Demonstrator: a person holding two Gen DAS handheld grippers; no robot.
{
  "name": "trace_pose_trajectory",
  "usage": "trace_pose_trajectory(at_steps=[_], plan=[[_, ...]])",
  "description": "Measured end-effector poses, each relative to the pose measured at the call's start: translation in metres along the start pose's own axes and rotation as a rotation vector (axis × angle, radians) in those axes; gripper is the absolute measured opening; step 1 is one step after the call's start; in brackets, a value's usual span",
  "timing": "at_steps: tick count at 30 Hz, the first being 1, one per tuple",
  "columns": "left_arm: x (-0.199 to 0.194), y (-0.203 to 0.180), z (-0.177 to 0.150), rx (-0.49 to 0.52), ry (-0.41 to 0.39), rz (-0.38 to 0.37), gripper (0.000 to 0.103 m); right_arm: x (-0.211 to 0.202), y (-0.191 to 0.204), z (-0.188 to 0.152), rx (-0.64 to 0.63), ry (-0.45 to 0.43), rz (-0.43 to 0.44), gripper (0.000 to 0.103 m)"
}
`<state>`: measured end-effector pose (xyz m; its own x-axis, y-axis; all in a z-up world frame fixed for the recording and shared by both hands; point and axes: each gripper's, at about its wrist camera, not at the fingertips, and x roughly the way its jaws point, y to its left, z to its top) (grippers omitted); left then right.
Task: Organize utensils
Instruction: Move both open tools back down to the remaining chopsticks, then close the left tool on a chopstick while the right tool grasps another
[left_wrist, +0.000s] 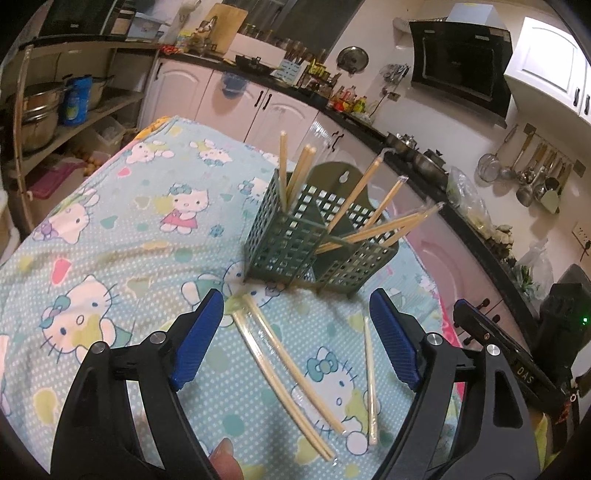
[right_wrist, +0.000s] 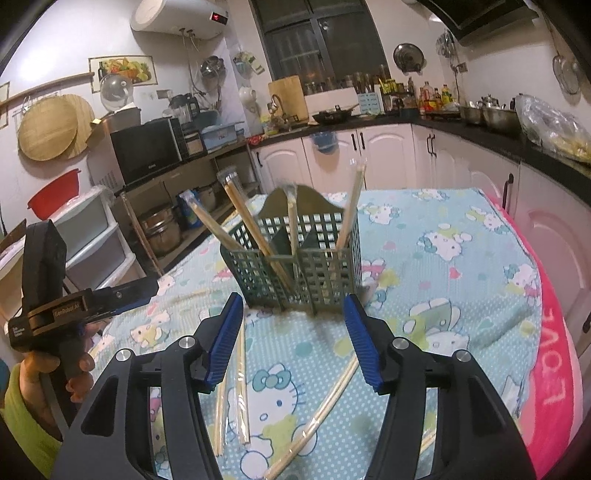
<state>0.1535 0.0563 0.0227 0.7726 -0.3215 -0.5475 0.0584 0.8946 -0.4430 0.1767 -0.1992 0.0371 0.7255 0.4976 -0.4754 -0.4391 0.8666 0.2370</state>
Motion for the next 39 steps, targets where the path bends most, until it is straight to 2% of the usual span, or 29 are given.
trace_pose_trajectory(at_steps=[12,14,16,18,26,39], plan=[[0.027,0.009,-0.017,0.007,0.088,0.015,0.072,0.027,-0.007,-0.025,0.016,0.114,-0.027,0.055],[0.033,0.01,-0.019,0.011,0.102,0.017,0.069,0.031,-0.008,-0.027,0.02,0.131,-0.03,0.055],[0.041,0.013,-0.02,0.007,0.121,0.019,0.057,0.037,-0.01,-0.029,0.021,0.148,-0.038,0.055],[0.049,0.016,-0.021,0.003,0.141,0.02,0.051,0.042,-0.012,-0.031,0.027,0.168,-0.048,0.055],[0.082,0.023,-0.014,0.01,0.193,0.009,0.037,0.067,-0.021,-0.039,0.05,0.249,-0.076,0.055],[0.128,0.031,0.002,0.053,0.272,0.051,0.036,0.104,-0.037,-0.044,0.103,0.33,-0.105,0.055]])
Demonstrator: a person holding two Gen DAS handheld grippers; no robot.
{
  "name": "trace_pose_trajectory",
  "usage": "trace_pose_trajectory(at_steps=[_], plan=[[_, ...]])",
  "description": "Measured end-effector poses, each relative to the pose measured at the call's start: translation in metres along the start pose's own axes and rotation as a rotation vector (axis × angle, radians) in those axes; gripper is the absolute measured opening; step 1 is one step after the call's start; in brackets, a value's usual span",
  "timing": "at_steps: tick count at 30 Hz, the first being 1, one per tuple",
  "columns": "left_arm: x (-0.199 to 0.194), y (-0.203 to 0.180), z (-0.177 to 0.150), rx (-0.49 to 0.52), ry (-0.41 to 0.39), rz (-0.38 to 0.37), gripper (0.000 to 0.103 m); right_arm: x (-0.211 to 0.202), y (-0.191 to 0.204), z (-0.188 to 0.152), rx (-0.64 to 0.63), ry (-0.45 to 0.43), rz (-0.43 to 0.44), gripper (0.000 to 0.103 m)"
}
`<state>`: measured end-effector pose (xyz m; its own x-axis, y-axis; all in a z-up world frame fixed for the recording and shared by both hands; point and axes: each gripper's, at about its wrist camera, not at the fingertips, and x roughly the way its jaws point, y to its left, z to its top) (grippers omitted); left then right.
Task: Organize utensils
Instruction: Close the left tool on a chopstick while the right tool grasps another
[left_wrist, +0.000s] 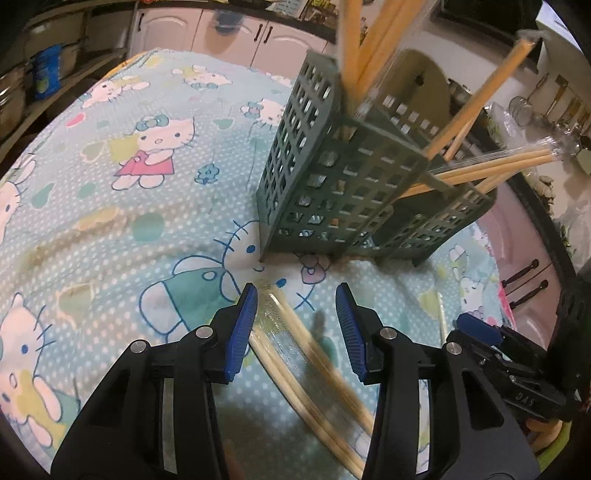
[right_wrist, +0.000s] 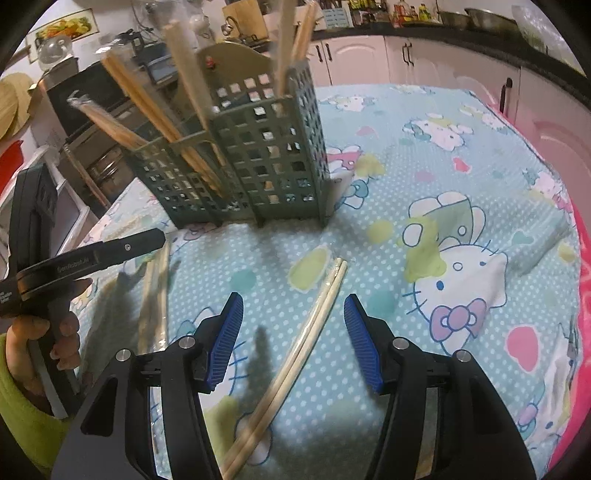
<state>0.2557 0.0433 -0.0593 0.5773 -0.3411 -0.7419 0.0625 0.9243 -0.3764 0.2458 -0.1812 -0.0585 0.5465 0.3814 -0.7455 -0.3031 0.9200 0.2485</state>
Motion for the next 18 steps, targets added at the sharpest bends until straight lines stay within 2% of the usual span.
trace_pose_trajectory(at_steps=[6,10,14,16,18], plan=[[0.009,0.005,-0.001,-0.019,0.019,0.003,0.031,0.017,-0.011,0.01,0.043,0.026,-0.006,0.055],[0.011,0.006,-0.001,-0.022,0.021,0.026,0.018,0.028,-0.017,0.016,0.078,0.042,0.003,0.051],[0.014,0.003,0.0,-0.021,0.019,0.035,0.014,0.034,-0.018,0.023,0.081,0.036,-0.021,0.042],[0.015,-0.001,0.001,-0.016,0.018,0.035,0.009,0.037,-0.019,0.026,0.086,0.035,-0.031,0.035],[0.014,-0.004,0.002,-0.012,0.016,0.024,0.007,0.04,-0.021,0.028,0.084,0.034,-0.053,0.023]])
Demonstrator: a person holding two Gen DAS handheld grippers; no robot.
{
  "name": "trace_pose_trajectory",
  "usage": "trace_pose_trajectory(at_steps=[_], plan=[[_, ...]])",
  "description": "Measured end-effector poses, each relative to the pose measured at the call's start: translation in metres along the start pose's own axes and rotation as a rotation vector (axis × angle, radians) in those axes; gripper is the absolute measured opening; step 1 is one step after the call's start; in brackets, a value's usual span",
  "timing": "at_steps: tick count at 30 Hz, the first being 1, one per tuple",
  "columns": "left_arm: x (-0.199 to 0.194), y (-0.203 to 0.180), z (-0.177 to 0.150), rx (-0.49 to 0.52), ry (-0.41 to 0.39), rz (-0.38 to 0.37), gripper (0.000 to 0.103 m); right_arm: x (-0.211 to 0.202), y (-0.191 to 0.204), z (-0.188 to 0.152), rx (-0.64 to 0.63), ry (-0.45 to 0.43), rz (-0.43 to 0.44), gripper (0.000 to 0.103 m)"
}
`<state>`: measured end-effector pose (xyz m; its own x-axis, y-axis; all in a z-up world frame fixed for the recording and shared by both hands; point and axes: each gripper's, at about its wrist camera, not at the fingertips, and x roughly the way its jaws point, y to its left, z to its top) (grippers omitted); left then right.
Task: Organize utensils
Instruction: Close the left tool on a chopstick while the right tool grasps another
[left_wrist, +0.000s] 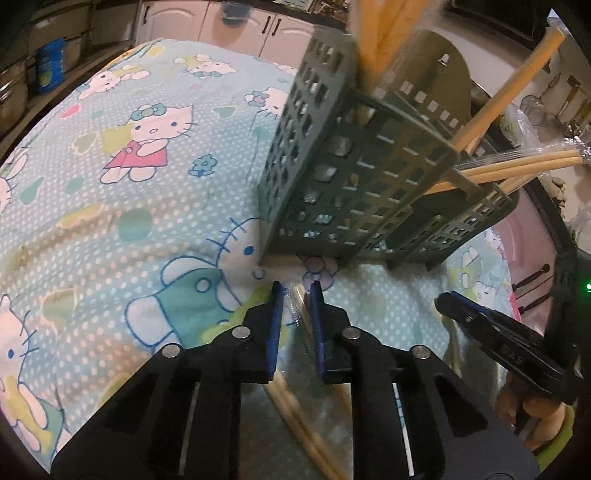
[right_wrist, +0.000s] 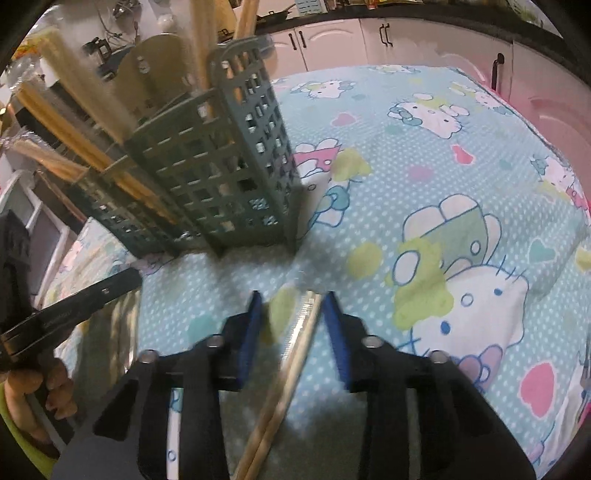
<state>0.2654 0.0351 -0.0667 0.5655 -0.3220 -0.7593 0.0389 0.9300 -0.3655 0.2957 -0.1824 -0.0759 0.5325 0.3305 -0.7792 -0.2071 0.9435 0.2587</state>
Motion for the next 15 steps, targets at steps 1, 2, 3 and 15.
trace_pose_trajectory(at_steps=[1,2,3,15], plan=[[-0.001,-0.002,0.0,0.008,-0.004,-0.003,0.006,0.001,-0.002,0.001,0.003,-0.001,-0.006,0.016],[-0.003,-0.005,0.0,0.014,-0.009,-0.005,0.003,0.0,-0.004,0.002,0.01,-0.004,0.004,0.014],[-0.004,-0.008,0.0,0.017,-0.011,-0.01,0.0,0.0,-0.005,0.002,0.015,-0.007,0.011,0.014],[-0.041,-0.023,-0.003,0.036,-0.073,-0.083,0.0,-0.036,-0.004,-0.004,0.015,-0.095,0.063,0.006]])
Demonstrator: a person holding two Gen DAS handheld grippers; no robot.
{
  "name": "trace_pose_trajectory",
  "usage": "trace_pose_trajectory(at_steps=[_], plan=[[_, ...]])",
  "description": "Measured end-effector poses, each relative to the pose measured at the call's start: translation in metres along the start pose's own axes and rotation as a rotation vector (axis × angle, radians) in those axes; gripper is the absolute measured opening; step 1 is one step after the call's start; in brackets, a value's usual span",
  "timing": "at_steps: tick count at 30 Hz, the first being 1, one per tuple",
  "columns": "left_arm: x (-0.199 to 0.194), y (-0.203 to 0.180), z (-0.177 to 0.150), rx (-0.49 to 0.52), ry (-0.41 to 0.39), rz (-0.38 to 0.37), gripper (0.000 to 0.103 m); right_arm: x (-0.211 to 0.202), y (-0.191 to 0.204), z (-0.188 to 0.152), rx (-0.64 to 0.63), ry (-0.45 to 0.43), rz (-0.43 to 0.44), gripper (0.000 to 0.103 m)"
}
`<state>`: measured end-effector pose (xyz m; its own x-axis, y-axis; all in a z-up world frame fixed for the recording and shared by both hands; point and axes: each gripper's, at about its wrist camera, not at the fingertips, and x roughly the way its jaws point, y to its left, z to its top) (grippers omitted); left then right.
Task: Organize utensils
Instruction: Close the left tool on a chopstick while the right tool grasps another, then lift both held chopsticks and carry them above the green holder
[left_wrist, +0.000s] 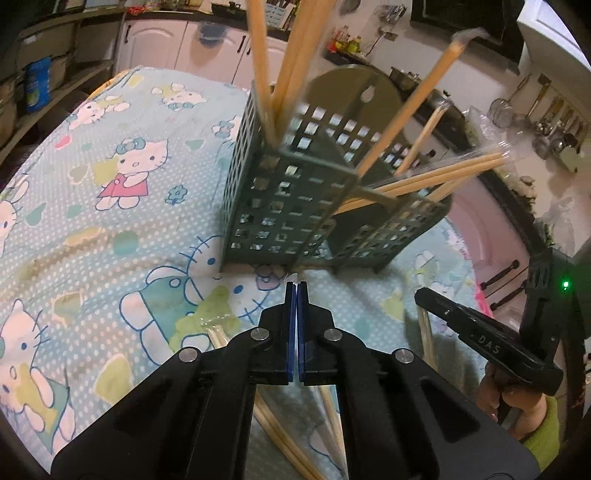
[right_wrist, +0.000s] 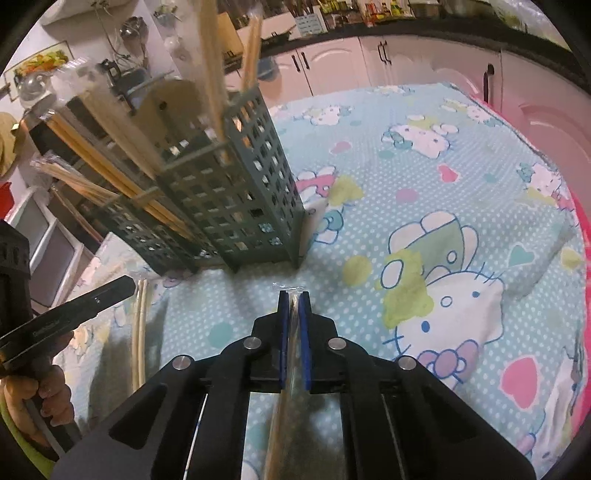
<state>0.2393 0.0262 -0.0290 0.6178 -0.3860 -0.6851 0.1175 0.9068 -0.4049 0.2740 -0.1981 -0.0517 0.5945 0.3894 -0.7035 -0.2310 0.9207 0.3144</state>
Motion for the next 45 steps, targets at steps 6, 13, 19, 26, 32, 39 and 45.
trace_pose_trajectory(at_steps=[6,13,19,26,32,39,45], plan=[[-0.021,-0.01,0.002,-0.005,-0.049,-0.035,0.0,-0.03,0.005,0.0,-0.014,-0.06,0.023,0.005],[-0.051,-0.021,0.004,0.008,-0.111,-0.068,0.0,-0.065,0.013,0.0,-0.035,-0.134,0.064,0.005],[-0.078,-0.036,0.007,0.035,-0.169,-0.104,0.0,-0.092,0.02,-0.001,-0.061,-0.192,0.098,0.005],[-0.105,-0.051,0.011,0.071,-0.231,-0.137,0.0,-0.115,0.027,0.0,-0.08,-0.244,0.112,0.005],[-0.121,-0.058,0.014,0.09,-0.27,-0.15,0.0,-0.126,0.034,0.004,-0.099,-0.279,0.117,0.005],[-0.132,-0.063,0.024,0.101,-0.3,-0.164,0.0,-0.138,0.046,0.012,-0.125,-0.319,0.132,0.005],[-0.144,-0.072,0.039,0.13,-0.333,-0.165,0.0,-0.15,0.058,0.025,-0.156,-0.366,0.139,0.005]])
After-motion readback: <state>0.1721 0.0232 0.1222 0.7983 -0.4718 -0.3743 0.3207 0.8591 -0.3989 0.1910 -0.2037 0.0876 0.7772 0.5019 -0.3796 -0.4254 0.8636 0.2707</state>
